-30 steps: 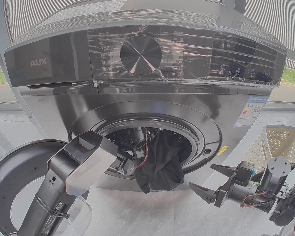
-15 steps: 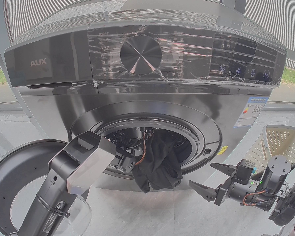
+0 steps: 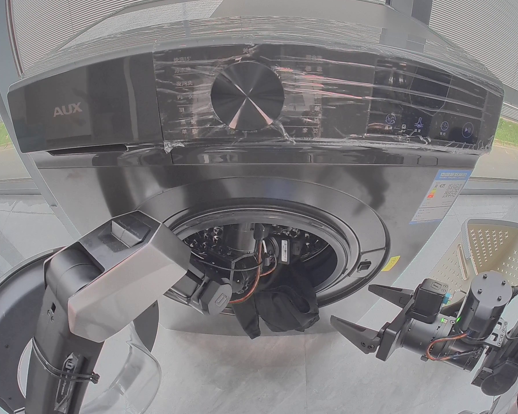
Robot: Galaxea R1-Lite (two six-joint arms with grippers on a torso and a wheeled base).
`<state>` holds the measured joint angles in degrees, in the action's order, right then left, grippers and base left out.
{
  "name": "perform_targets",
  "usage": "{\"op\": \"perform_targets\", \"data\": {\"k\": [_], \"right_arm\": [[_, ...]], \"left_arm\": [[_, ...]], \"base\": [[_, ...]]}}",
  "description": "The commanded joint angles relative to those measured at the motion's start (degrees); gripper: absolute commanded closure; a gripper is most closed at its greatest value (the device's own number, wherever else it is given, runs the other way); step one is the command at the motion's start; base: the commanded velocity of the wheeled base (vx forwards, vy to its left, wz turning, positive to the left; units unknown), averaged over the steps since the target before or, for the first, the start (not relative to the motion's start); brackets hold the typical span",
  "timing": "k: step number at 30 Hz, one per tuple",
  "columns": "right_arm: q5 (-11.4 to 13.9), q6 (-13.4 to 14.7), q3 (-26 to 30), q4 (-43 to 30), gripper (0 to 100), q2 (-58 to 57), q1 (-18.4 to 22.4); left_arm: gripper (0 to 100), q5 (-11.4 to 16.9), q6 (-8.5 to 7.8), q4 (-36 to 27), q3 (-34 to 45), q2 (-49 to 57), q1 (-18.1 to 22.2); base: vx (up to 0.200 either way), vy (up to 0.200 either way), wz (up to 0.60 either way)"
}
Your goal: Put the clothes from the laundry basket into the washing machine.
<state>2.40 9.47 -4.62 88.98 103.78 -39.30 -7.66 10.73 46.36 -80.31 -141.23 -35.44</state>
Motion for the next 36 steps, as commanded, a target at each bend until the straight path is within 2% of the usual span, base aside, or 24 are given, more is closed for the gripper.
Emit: {"op": "perform_targets", "data": {"k": [1, 7, 11, 12, 15, 17, 26, 27, 36], "right_arm": [[0.06, 0.02, -0.04, 0.23, 0, -0.07, -0.16], [0.06, 0.02, -0.04, 0.23, 0, -0.07, -0.16], [0.06, -0.07, -0.04, 0.23, 0, -0.07, -0.16], [0.15, -0.07, -0.04, 0.23, 0, -0.07, -0.16], [0.76, 0.02, -0.13, 0.23, 0, -0.07, -0.07], [0.76, 0.02, -0.13, 0.23, 0, -0.07, -0.16], [0.85, 0.02, -0.13, 0.23, 0, -0.07, -0.25], [0.85, 0.02, -0.21, 0.23, 0, -0.07, -0.25], [0.85, 0.02, -1.09, 0.23, 0, -0.24, -0.25]], "left_arm": [[0, 1.5, -0.18, 0.05, 4.73, 2.71, -1.48], [0, 1.5, -0.27, 0.13, 5.96, 0.87, -1.48], [0, 2.56, -0.36, 0.05, 7.36, 0.6, -1.56], [0, 2.65, -0.62, 0.05, 7.98, 0.6, -1.74], [0, 2.91, -3.43, 0.4, 9.12, -0.72, -1.56], [0, 2.91, -4.31, 0.4, 9.12, -1.33, -1.48], [0, 3.0, -4.58, 0.92, 9.12, -2.3, -1.3], [100, 3.0, -4.49, 0.92, 9.12, -2.39, -1.3], [100, 2.21, -4.05, 4.79, 6.48, -6.25, -0.68]], "base": [[0.0, 0.0, 0.0], [0.0, 0.0, 0.0], [0.0, 0.0, 0.0], [0.0, 0.0, 0.0], [0.0, 0.0, 0.0], [0.0, 0.0, 0.0], [0.0, 0.0, 0.0], [0.0, 0.0, 0.0], [0.0, 0.0, 0.0]]}}
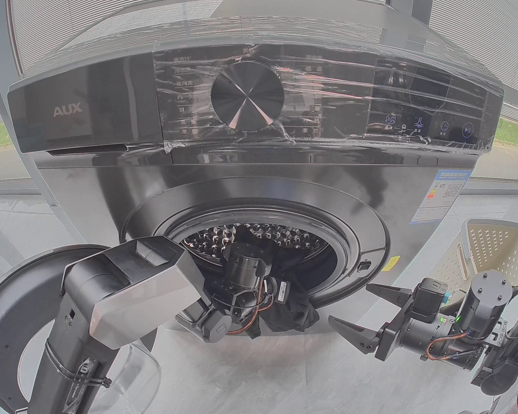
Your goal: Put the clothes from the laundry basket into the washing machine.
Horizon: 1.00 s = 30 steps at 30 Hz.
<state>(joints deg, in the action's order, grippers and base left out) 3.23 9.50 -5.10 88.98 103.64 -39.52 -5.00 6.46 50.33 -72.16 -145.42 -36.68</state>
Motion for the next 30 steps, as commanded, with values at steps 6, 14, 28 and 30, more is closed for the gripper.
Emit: {"op": "perform_targets", "data": {"k": [6, 14, 28, 30], "right_arm": [[0.02, 0.08, -0.97, 0.32, 0, -0.11, -0.12], [-0.07, 0.17, -1.58, 0.23, 0, -0.02, -0.2], [-0.07, 0.44, -1.67, 0.32, 0, 0.24, -0.12], [-0.07, 0.52, -1.58, 0.32, 0, 0.33, -0.12]], "left_arm": [[100, -4.23, 0.22, 5.48, -9.41, -2.15, 3.2], [100, -9.24, 0.22, 9.69, -17.93, -4.26, 6.27], [0, -8.71, 0.22, 9.96, -11.34, -1.27, 5.57], [0, -7.22, 0.22, 9.52, -4.92, 1.81, 3.99]], "base": [[0.0, 0.0, 0.0], [0.0, 0.0, 0.0], [0.0, 0.0, 0.0], [0.0, 0.0, 0.0]]}}
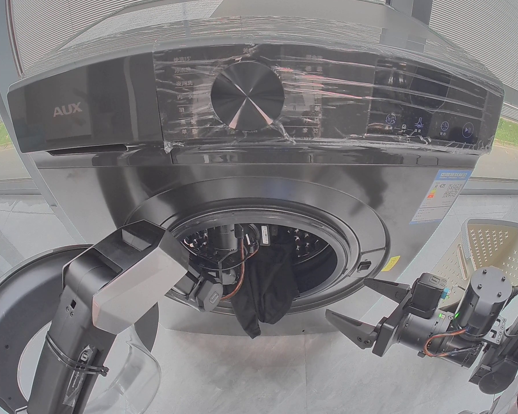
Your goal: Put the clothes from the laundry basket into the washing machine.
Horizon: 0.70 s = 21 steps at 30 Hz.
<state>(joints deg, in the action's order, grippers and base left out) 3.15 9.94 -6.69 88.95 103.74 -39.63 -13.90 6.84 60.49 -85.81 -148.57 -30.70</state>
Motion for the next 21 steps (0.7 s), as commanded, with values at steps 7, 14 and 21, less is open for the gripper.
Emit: {"op": "perform_targets", "data": {"k": [7, 14, 21], "right_arm": [[0.02, 0.17, 0.01, 0.34, 0, 0.32, -0.09], [-0.07, 0.17, 0.01, 0.34, 0, 0.23, -0.45], [-0.07, 0.79, 0.01, 0.34, 0, 0.32, -0.53]], "left_arm": [[0, 7.48, -0.07, -0.72, 20.77, 8.91, -4.55], [0, 7.83, -0.16, -0.02, 22.18, 5.74, -5.6], [0, 8.1, -0.34, 0.07, 19.45, 1.09, -5.52]], "base": [[0.0, 0.0, 0.0], [0.0, 0.0, 0.0], [0.0, 0.0, 0.0]]}}
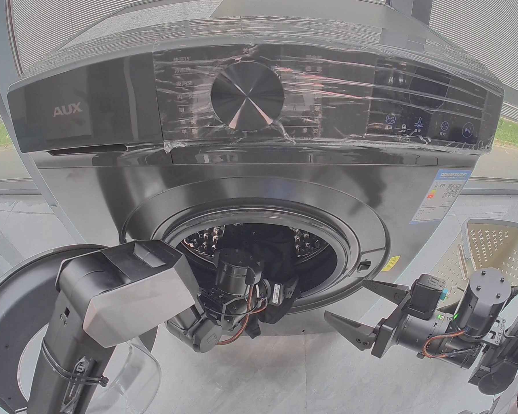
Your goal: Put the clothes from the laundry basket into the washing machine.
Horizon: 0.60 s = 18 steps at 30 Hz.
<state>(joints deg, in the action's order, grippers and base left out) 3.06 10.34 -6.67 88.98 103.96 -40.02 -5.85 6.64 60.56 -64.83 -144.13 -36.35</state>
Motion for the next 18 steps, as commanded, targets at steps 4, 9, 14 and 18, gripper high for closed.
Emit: {"op": "perform_targets", "data": {"k": [4, 9, 14, 18], "right_arm": [[0.02, 0.56, -0.01, 0.32, 0, -0.07, -0.14], [0.1, 0.82, -0.1, 0.32, 0, 0.1, -0.14], [0.1, 0.91, -0.1, 0.32, 0, 0.1, -0.67], [0.1, 0.91, -0.1, 0.32, 0, 0.01, -0.67]], "left_arm": [[0, 0.05, -0.14, 0.26, -2.76, -4.32, 0.58], [100, -0.13, -0.14, 0.26, -3.02, -4.23, 0.67], [100, -1.09, -0.14, 1.49, -6.45, -4.23, 1.37], [100, -2.5, -0.32, 1.58, -10.32, -4.32, 2.6]], "base": [[0.0, 0.0, 0.0], [0.0, 0.0, 0.0], [0.0, 0.0, 0.0], [0.0, 0.0, 0.0]]}}
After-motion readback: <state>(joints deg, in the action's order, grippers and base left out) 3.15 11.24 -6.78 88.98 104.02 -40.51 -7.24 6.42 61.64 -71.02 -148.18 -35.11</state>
